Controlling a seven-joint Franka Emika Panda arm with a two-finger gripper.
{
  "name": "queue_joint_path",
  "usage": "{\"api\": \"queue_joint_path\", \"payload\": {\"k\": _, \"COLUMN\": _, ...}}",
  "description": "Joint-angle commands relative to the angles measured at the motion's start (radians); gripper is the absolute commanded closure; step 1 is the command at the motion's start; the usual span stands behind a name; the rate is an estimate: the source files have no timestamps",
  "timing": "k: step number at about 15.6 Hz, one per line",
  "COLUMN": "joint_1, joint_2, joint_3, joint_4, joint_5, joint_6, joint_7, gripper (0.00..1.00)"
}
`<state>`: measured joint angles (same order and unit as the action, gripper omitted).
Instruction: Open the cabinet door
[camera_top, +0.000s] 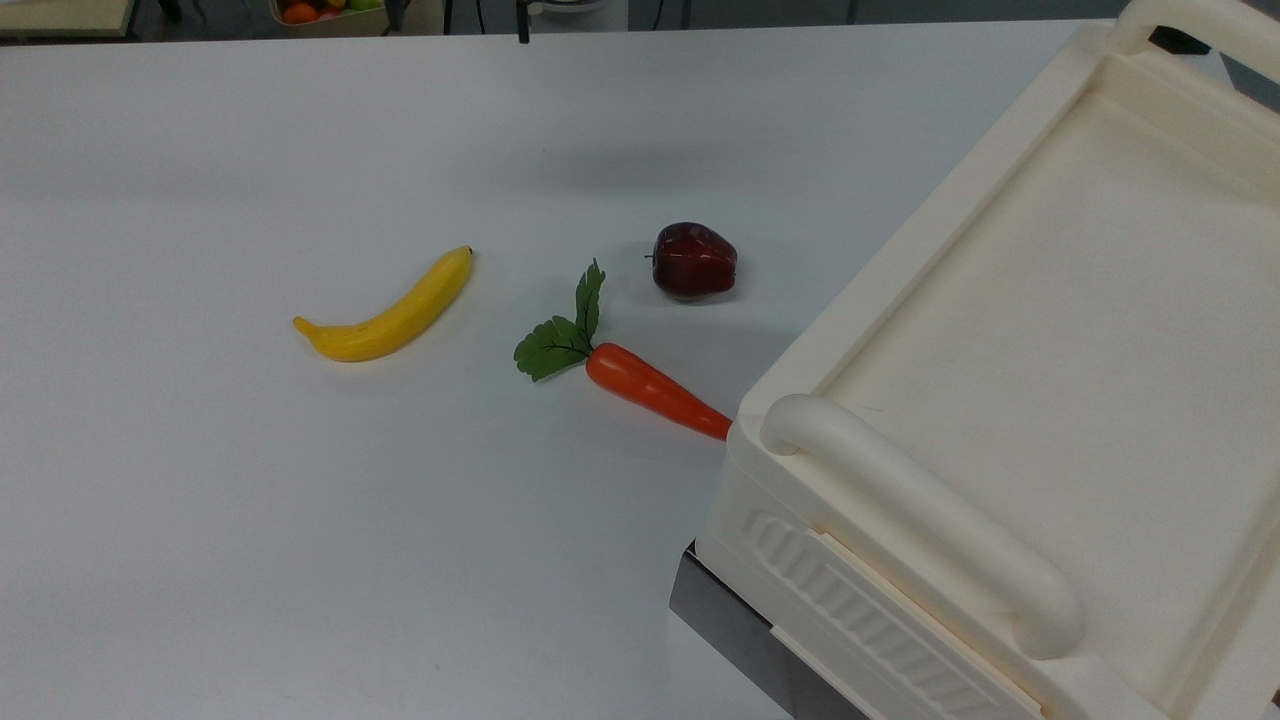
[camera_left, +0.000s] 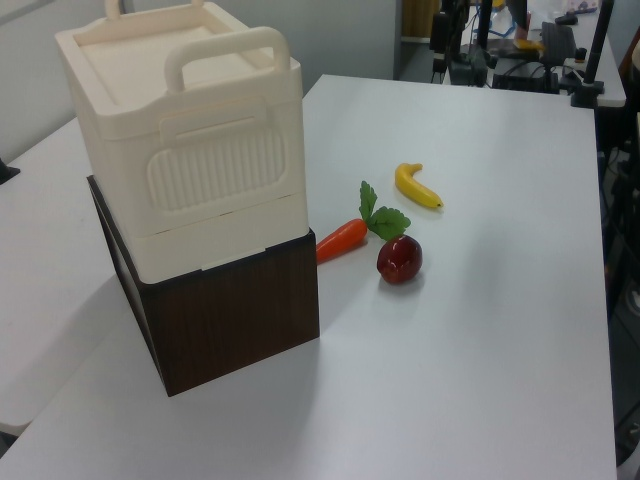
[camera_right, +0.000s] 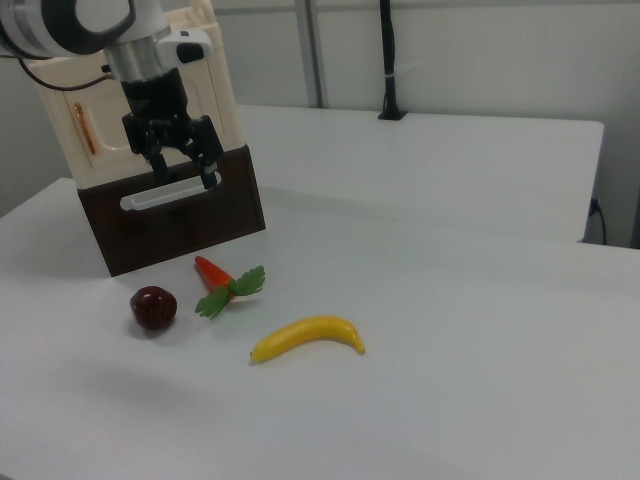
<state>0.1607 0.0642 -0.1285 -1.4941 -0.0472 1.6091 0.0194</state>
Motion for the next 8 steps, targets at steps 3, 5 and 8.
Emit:
{"api": "queue_joint_path", "payload": {"k": 3, "joint_1": 0.049, "joint_2": -0.010, "joint_3": -0.005, "joint_4": 0.009, "joint_5": 0.021, "joint_6": 0.049, "joint_7": 0.002, "gripper": 0.00}}
{"api": "queue_joint_path", "payload": {"k": 5, "joint_1": 0.074, "joint_2": -0.010, "joint_3": -0.005, "joint_4": 0.011, "joint_5": 0.020, "joint_6": 0.063, "joint_7": 0.002, "gripper": 0.00}}
{"api": "queue_joint_path", "payload": {"k": 8, "joint_1": 0.097, "joint_2": -0.018, "joint_3": -0.005, "joint_4": 0.011, "joint_5": 0.018, "joint_6": 0.063, "joint_7": -0.013, "gripper": 0.00}}
